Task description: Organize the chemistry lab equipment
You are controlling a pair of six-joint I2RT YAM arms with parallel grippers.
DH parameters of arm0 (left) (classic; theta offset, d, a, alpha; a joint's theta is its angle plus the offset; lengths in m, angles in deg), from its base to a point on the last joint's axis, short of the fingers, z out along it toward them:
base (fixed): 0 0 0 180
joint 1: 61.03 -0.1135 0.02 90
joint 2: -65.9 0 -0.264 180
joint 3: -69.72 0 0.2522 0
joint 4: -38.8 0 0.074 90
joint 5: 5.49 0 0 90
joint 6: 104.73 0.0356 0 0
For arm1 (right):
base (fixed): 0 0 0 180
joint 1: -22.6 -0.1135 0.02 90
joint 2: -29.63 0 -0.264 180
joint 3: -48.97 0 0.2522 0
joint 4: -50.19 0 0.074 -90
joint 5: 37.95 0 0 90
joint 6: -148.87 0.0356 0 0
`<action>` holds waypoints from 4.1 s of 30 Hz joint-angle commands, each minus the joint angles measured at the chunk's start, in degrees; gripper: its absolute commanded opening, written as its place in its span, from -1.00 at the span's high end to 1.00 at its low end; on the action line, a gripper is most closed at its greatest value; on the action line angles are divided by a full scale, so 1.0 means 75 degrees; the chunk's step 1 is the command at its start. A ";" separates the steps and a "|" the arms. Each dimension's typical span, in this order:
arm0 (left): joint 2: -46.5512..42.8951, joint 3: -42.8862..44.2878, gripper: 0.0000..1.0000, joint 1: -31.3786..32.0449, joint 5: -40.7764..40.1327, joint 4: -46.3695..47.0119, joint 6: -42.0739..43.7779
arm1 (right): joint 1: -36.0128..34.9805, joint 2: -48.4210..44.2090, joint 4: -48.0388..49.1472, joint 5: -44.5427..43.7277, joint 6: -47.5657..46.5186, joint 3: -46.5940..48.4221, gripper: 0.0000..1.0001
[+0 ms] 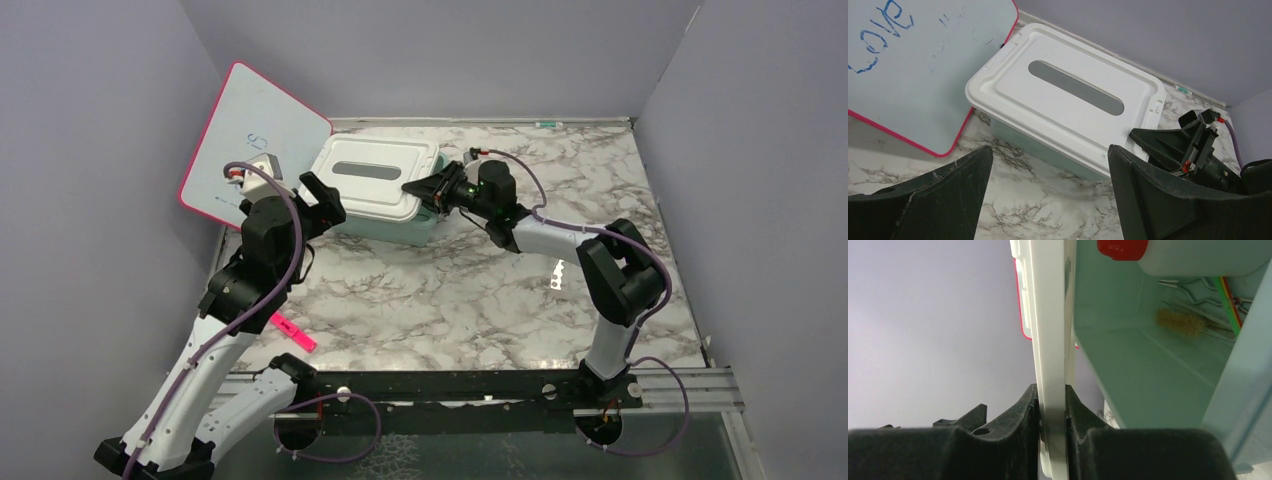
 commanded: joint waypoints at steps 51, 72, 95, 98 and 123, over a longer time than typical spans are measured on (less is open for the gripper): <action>0.3519 0.2275 -0.90 -0.1405 0.2007 0.0714 0.0478 | 0.0414 -0.2817 -0.3643 -0.2321 -0.2190 -0.1343 -0.27; 0.5408 0.1940 -0.90 -0.3743 0.3575 0.0778 0.0601 | 0.0272 -0.0569 -0.5602 -0.3001 -0.4594 0.1425 -0.22; 0.6325 0.1837 -0.49 -0.3942 0.4240 0.0556 0.0578 | 0.0267 -0.0499 -0.5915 -0.3542 -0.4524 0.1367 0.32; 0.6266 0.1998 -0.41 -0.3942 0.4115 0.0448 0.0645 | 0.0268 -0.0858 -0.6004 -0.3640 -0.4972 0.1555 0.14; 0.0304 0.1299 -0.97 -0.3475 0.4271 -0.1849 0.1765 | 0.0273 -0.7025 -1.1030 -0.6476 -0.6739 0.0502 -0.94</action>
